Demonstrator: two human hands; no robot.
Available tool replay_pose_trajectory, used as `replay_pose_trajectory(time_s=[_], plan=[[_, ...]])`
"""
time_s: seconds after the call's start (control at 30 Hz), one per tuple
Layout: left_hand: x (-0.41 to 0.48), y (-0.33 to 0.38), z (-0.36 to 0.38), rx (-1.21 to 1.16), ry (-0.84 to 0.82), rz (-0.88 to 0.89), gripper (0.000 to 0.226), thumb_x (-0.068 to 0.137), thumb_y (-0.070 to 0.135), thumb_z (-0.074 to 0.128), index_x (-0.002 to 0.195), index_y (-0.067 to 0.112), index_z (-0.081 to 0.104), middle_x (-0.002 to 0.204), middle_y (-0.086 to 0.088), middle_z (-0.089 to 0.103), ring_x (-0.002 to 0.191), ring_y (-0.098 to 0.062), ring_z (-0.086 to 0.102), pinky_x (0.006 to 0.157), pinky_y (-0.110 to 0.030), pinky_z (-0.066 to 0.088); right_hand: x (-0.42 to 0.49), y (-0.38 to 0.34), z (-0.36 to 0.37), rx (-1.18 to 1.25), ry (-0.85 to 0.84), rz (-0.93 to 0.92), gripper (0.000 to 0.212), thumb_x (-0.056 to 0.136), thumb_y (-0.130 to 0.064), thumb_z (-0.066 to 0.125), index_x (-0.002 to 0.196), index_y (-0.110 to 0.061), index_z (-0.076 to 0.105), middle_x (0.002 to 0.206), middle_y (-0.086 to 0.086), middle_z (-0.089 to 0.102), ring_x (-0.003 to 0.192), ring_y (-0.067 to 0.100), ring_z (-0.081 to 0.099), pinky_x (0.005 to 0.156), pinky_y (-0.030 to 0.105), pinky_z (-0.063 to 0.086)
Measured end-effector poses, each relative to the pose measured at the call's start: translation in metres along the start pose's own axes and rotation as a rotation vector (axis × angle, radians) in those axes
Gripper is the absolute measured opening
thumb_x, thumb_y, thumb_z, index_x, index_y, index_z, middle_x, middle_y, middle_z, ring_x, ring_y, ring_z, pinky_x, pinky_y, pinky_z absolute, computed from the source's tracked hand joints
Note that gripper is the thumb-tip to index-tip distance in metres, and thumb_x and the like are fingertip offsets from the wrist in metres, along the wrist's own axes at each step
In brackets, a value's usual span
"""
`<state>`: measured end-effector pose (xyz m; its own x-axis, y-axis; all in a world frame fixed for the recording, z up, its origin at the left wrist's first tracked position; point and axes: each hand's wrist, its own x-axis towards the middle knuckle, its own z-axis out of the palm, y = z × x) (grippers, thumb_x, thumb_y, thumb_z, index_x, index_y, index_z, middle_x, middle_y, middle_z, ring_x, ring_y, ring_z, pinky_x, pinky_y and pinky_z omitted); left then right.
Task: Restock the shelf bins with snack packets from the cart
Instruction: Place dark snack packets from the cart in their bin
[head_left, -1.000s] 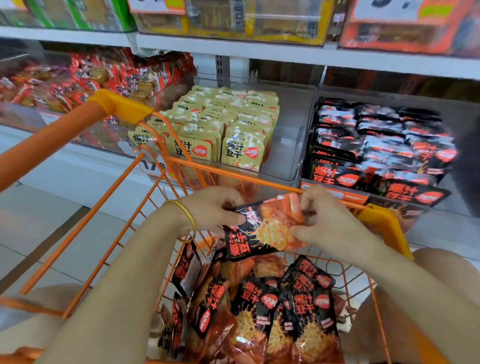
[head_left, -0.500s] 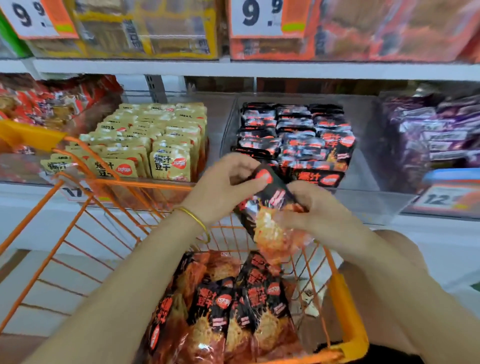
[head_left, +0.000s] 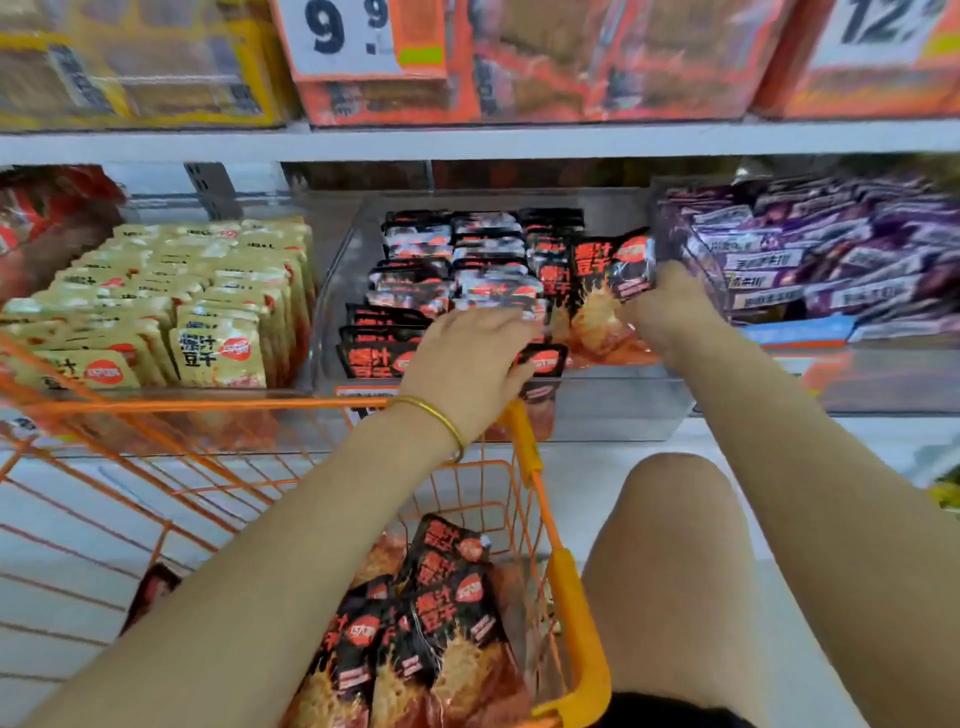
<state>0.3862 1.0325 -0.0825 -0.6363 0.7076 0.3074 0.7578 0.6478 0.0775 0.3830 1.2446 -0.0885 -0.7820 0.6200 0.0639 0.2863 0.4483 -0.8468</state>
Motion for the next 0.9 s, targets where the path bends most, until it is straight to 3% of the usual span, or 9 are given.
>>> replay_pose_trajectory(time_s=[0.07, 0.13, 0.23, 0.33, 0.5, 0.63, 0.73, 0.83, 0.9], plan=[[-0.001, -0.003, 0.004, -0.009, 0.000, -0.003, 0.043, 0.092, 0.022, 0.053, 0.134, 0.022, 0.047, 0.147, 0.000, 0.037, 0.136, -0.021, 0.032, 0.111, -0.036, 0.021, 0.011, 0.004, 0.009, -0.198, -0.022, 0.006, 0.035, 0.084, -0.003, 0.062, 0.118, -0.001, 0.054, 0.117, 0.019, 0.059, 0.107, 0.031, 0.058, 0.089, 0.036, 0.045], [-0.002, -0.006, 0.005, -0.024, 0.042, 0.029, 0.038, 0.087, 0.009, 0.057, 0.125, 0.012, 0.057, 0.139, -0.009, 0.048, 0.129, -0.029, 0.043, 0.108, -0.041, 0.030, 0.019, 0.007, 0.018, -0.294, -0.081, 0.017, 0.035, 0.085, -0.004, 0.062, 0.119, 0.000, 0.055, 0.122, 0.019, 0.059, 0.114, 0.032, 0.056, 0.094, 0.035, 0.043], [-0.003, -0.011, 0.009, -0.023, 0.105, 0.084, 0.031, 0.073, 0.001, 0.059, 0.104, 0.001, 0.067, 0.117, -0.021, 0.063, 0.108, -0.041, 0.060, 0.092, -0.056, 0.046, 0.028, 0.013, 0.029, -0.427, -0.104, 0.030, 0.038, 0.084, -0.011, 0.064, 0.120, -0.002, 0.056, 0.123, 0.018, 0.060, 0.116, 0.032, 0.056, 0.093, 0.034, 0.045], [-0.004, -0.010, 0.009, -0.028, 0.088, 0.066, 0.032, 0.074, 0.002, 0.056, 0.104, 0.001, 0.067, 0.116, -0.022, 0.063, 0.107, -0.041, 0.060, 0.092, -0.057, 0.045, 0.032, 0.016, 0.038, -0.467, -0.141, 0.049, 0.033, 0.082, -0.018, 0.067, 0.112, -0.005, 0.063, 0.115, 0.015, 0.065, 0.107, 0.030, 0.062, 0.086, 0.033, 0.049], [-0.003, -0.011, 0.013, -0.026, 0.095, 0.042, 0.034, 0.076, 0.002, 0.052, 0.107, 0.002, 0.066, 0.119, -0.020, 0.062, 0.110, -0.039, 0.059, 0.095, -0.056, 0.041, 0.038, 0.016, 0.050, -0.429, -0.133, 0.070, 0.024, 0.085, -0.009, 0.064, 0.107, -0.001, 0.064, 0.111, 0.017, 0.066, 0.102, 0.032, 0.065, 0.083, 0.036, 0.052], [-0.004, -0.013, 0.014, -0.029, 0.113, 0.048, 0.035, 0.076, -0.001, 0.056, 0.110, 0.002, 0.065, 0.120, -0.020, 0.061, 0.111, -0.040, 0.058, 0.096, -0.054, 0.041, 0.036, 0.016, 0.051, -0.358, -0.127, 0.149, 0.038, 0.084, -0.009, 0.065, 0.116, 0.005, 0.048, 0.115, 0.020, 0.063, 0.105, 0.033, 0.063, 0.083, 0.039, 0.053], [-0.010, -0.013, 0.010, -0.038, 0.158, 0.071, 0.038, 0.076, 0.001, 0.053, 0.112, 0.002, 0.064, 0.118, -0.019, 0.062, 0.109, -0.039, 0.059, 0.096, -0.051, 0.041, 0.028, 0.007, 0.045, -0.365, -0.117, 0.123, 0.048, 0.084, -0.008, 0.066, 0.117, 0.003, 0.034, 0.119, 0.019, 0.058, 0.104, 0.033, 0.061, 0.064, 0.033, 0.049], [-0.026, -0.015, 0.000, -0.054, 0.236, 0.088, 0.035, 0.082, 0.003, 0.052, 0.114, 0.003, 0.064, 0.121, -0.016, 0.061, 0.110, -0.036, 0.057, 0.098, -0.047, 0.042, 0.005, -0.008, 0.029, -0.412, -0.040, 0.020, 0.053, 0.083, -0.008, 0.067, 0.122, 0.004, 0.034, 0.118, 0.019, 0.051, 0.112, 0.035, 0.055, 0.080, 0.038, 0.047], [-0.041, -0.020, -0.010, -0.048, 0.273, 0.088, 0.030, 0.085, 0.007, 0.050, 0.113, 0.007, 0.064, 0.118, -0.011, 0.062, 0.106, -0.034, 0.057, 0.091, -0.046, 0.046, -0.029, -0.029, 0.014, -0.386, 0.021, -0.127, 0.045, 0.085, -0.013, 0.066, 0.118, 0.000, 0.039, 0.120, 0.020, 0.052, 0.110, 0.036, 0.054, 0.081, 0.039, 0.044]])
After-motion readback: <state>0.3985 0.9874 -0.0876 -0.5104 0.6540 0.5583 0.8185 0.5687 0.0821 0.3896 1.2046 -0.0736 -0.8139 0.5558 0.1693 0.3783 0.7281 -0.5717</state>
